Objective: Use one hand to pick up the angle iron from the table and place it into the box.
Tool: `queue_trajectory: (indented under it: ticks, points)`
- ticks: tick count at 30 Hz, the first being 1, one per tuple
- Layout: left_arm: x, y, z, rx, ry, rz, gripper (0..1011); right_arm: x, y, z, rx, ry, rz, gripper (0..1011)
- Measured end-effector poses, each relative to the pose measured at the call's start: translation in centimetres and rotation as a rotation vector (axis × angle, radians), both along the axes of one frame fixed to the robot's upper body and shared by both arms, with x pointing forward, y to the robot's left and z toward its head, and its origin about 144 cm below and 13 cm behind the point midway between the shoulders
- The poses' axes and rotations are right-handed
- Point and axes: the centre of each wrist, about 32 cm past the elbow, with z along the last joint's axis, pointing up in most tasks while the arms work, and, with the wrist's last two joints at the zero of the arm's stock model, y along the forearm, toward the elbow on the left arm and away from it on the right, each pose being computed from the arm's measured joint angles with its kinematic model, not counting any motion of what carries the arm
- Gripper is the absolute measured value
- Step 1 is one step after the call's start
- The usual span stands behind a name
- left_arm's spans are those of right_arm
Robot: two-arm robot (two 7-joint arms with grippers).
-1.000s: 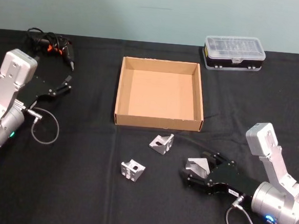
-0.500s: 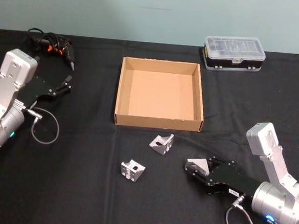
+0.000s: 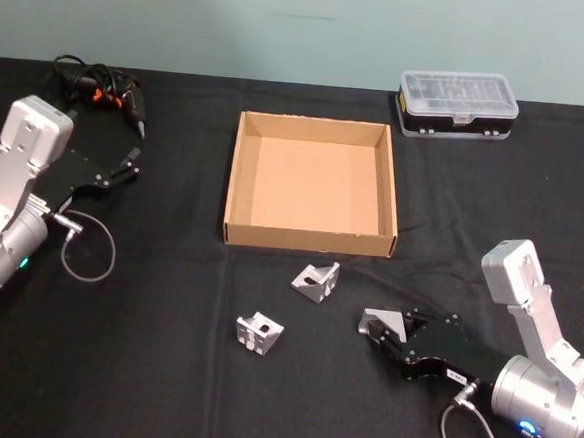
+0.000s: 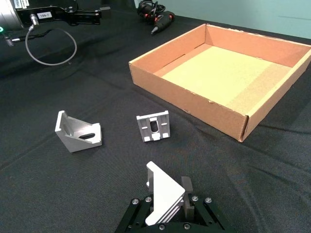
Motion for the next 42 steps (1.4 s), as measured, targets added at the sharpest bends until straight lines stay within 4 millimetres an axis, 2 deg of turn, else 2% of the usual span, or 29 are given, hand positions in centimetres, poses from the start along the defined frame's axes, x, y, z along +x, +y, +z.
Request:
queue_trajectory:
  ticks: [9,14,21,25,32,33,42]
  points:
    - [0.0,0.0,0.0,0.0,0.0,0.0,1011,0.0,-0.1,0.6,0.022,-0.019,0.003,279]
    - [0.0,0.0,0.0,0.0,0.0,0.0,1011,0.1,0.0,2.1,0.066,-0.047,0.002,279]
    - [0.0,0.0,0.0,0.0,0.0,0.0,1011,1.9,0.5,5.1,0.107,-0.075,-0.011,279]
    - [0.0,0.0,0.0,0.0,0.0,0.0,1011,4.1,1.3,6.9,0.094,-0.117,-0.015,279]
    - [0.0,0.0,0.0,0.0,0.0,0.0,1011,7.6,2.9,8.6,0.061,-0.161,-0.033,279]
    - [0.0,0.0,0.0,0.0,0.0,0.0,1011,8.7,3.6,8.8,0.055,-0.164,-0.041,279]
    - [0.0,0.0,0.0,0.0,0.0,0.0,1011,14.3,7.2,8.9,-0.006,-0.167,-0.096,279]
